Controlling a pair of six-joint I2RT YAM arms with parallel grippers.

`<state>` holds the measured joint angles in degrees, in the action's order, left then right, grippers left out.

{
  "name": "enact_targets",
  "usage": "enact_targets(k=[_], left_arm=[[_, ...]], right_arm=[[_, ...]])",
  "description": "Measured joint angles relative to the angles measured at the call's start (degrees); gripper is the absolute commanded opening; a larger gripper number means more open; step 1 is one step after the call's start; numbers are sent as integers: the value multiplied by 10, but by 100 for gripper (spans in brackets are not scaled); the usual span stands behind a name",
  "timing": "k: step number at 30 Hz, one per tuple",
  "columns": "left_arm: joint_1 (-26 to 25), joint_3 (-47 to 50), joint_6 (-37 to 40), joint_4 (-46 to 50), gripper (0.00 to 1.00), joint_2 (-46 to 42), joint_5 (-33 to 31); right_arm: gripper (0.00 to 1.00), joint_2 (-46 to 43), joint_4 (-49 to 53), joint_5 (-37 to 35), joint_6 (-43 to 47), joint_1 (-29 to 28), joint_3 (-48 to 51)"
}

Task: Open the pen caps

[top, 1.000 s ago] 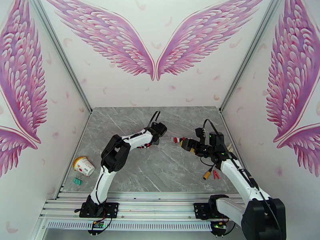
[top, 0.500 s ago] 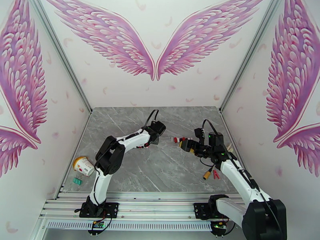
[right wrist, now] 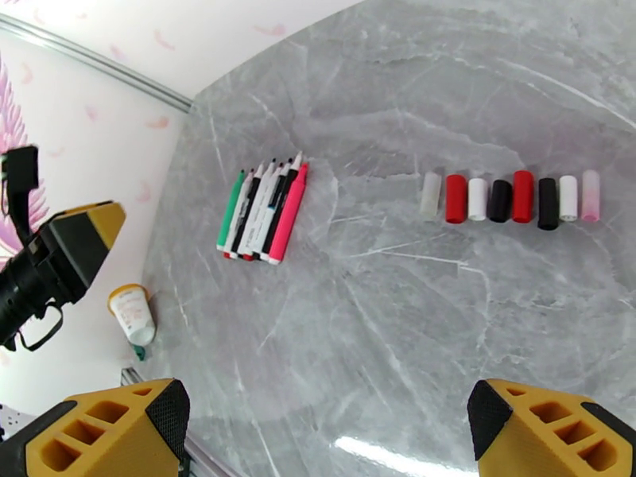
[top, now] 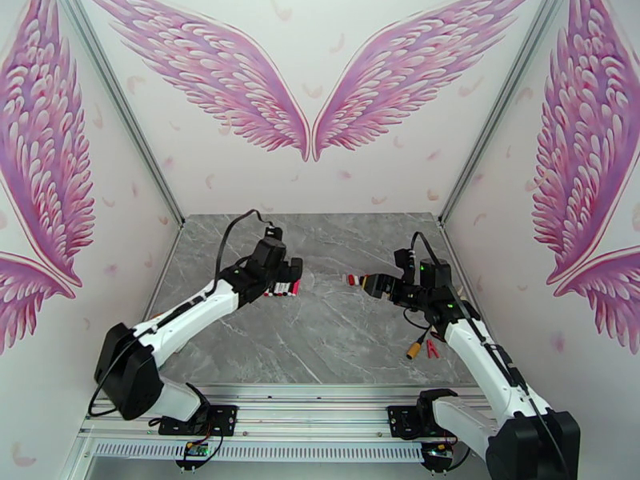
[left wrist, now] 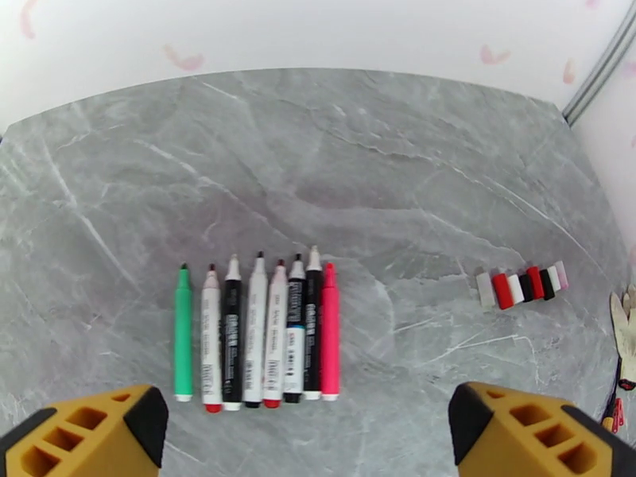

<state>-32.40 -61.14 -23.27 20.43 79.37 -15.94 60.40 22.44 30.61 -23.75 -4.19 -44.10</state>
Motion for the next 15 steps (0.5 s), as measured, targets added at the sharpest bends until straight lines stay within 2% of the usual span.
enact_targets(k=[8,15], left_arm=[[140,173,26,-87,99,-136,59],[182,294,52,-156,99,-233,21]], right_arm=[[99,-8,4,-104,-3,0,-1],[99,-19,-33,-200,-5,0,19]])
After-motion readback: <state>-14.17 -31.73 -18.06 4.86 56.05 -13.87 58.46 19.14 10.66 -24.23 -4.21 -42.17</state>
